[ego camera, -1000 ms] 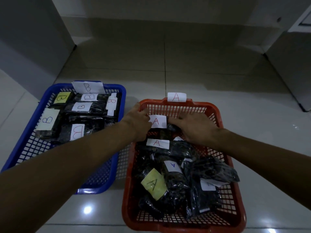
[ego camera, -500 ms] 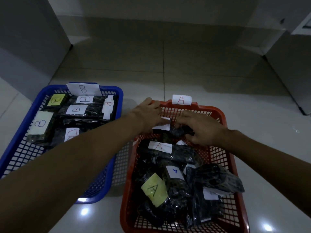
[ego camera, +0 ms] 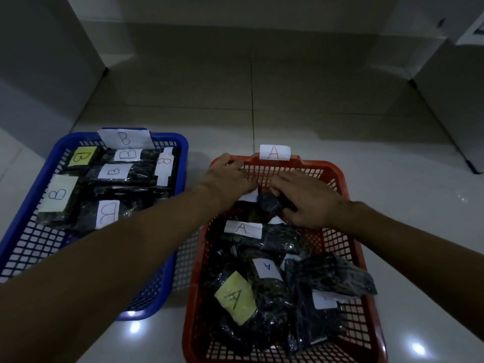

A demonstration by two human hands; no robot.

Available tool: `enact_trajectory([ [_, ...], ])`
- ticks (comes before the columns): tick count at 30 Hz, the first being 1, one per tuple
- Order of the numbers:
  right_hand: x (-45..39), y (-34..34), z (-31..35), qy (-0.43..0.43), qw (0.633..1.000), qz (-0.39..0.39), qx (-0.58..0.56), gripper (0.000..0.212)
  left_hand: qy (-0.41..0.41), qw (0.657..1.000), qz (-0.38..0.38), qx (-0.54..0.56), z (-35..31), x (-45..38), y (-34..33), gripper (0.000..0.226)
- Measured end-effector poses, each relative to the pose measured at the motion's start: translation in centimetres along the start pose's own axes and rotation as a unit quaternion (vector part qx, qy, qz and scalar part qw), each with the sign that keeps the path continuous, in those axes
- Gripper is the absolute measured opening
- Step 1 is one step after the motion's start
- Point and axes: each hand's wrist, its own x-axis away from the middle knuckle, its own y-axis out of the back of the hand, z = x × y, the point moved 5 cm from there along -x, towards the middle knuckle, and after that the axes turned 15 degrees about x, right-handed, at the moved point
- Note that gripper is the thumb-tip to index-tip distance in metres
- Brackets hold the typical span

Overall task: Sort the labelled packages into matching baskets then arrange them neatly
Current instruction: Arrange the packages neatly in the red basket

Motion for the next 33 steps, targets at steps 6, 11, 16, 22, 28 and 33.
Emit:
enact_trajectory([
  [6, 0.4, 1.0, -0.9, -0.035, 0.998, -0.051, 0.001, 0.037, 0.036, 0.999, -0.016, 0.014, -0.2, 0.9, -0.2, 0.063],
  [11, -0.1, -1.1, 0.3, -0.034, 0.999, -0.017, 0.031, 0.050, 0.077, 0.996, -0.027, 0.020, 0.2, 1.2, -0.5, 0.056],
  [16, -1.2, -2.0, 0.6, -0.035, 0.999, 0.002, 0.031, 0.059, 0.104, 0.994, -0.020, 0.008, 0.5, 1.0, -0.9, 0.047],
  [22, -1.5, -1.6, 0.0, -0.046, 0.998, -0.018, -0.027, 0.040, 0.128, 0.984, -0.060, 0.109, 2.8, 2.3, 0.1, 0.057],
  [28, -1.4, -1.0, -1.5, -0.044, 0.996, 0.010, -0.078, 0.020, 0.305, 0.856, -0.205, 0.364, 4.0, 7.3, -0.9, 0.060],
  [33, -2.2, -1.3, -1.5, -0.064, 0.996, 0.010, -0.053, 0.018, 0.263, 0.859, -0.141, 0.415, 2.7, 7.1, -1.6, 0.034],
])
